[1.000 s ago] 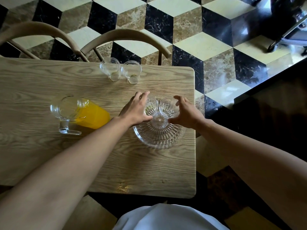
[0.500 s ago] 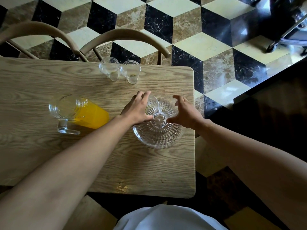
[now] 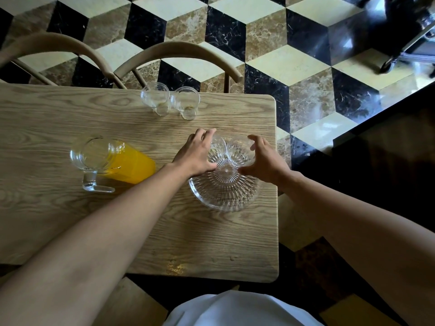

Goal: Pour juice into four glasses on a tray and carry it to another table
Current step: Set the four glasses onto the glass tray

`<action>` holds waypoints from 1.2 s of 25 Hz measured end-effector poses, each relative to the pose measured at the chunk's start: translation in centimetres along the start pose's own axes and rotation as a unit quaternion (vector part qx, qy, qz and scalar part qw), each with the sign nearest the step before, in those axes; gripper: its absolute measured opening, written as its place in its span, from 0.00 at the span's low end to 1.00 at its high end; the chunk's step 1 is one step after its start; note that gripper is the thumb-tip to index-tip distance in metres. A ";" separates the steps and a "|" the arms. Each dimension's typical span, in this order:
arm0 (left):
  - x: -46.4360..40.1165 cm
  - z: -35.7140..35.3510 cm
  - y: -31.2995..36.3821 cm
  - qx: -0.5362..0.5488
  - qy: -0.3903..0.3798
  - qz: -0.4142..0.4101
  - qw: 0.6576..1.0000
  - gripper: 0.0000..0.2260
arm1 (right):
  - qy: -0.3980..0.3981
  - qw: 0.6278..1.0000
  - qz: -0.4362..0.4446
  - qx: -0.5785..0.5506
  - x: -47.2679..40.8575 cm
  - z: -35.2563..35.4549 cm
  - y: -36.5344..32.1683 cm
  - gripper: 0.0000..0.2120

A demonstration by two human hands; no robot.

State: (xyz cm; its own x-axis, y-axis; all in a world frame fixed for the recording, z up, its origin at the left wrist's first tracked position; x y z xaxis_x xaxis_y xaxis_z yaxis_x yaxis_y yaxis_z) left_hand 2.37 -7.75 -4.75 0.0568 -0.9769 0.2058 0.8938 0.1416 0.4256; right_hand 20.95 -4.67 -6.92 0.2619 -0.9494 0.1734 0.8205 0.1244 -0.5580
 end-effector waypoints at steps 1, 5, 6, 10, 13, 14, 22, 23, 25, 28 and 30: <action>0.0 0.0 0.0 -0.007 0.001 -0.004 1.000 0.45 | 0.000 1.000 0.000 -0.001 0.0 0.0 0.0 0.52; -0.1 0.0 0.0 -0.023 0.004 -0.005 1.000 0.45 | 0.000 1.000 -0.003 0.001 0.1 -0.1 0.0 0.51; -0.1 0.0 0.0 -0.018 0.003 -0.002 1.000 0.45 | -0.001 1.000 -0.001 0.002 0.1 -0.1 -0.1 0.51; 0.1 0.0 -0.3 -0.008 -0.004 0.005 1.000 0.47 | -0.004 1.000 0.005 0.006 0.1 -0.2 -0.4 0.52; 0.3 0.0 -0.5 -0.007 -0.018 0.011 1.000 0.51 | -0.010 1.000 -0.002 0.006 0.0 -0.5 -0.4 0.57; 0.4 0.0 -0.5 -0.002 -0.021 0.013 1.000 0.52 | -0.013 1.000 -0.004 0.008 0.1 -0.6 -0.3 0.58; 0.8 2.2 -0.2 0.001 -0.012 0.027 1.000 0.55 | -0.065 0.998 -0.007 -0.008 -0.4 -0.3 0.3 0.67; 0.8 2.8 -0.1 0.010 -0.005 0.028 1.000 0.55 | -0.067 0.998 -0.008 -0.011 -0.7 0.1 0.2 0.66; 0.6 4.3 0.3 0.027 0.013 0.022 0.999 0.54 | -0.054 0.998 -0.014 -0.016 -1.7 1.3 -0.4 0.61; 0.2 7.0 0.8 0.020 0.047 0.009 0.999 0.53 | -0.026 0.999 -0.009 -0.018 -3.4 2.9 -2.1 0.54; -0.4 9.0 0.7 0.000 0.073 0.004 0.997 0.50 | -0.014 1.000 0.005 -0.013 -4.4 3.5 -3.7 0.51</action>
State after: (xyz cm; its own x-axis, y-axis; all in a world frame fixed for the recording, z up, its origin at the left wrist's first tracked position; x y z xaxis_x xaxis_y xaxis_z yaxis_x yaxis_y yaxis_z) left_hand -1.00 -5.86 3.41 0.1283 -0.9886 0.0787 0.8934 0.1496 0.4236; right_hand 18.58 0.05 -2.74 0.2847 -0.9396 0.1899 0.8042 0.1263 -0.5808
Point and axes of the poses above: each hand's wrist, its own x-axis away from the middle knuckle, its own z-axis out of the back of the hand, y = z × x, the point moved 8 cm from there along -x, towards the middle knuckle, and after that the axes turned 15 degrees about y, right-handed, at the moved point
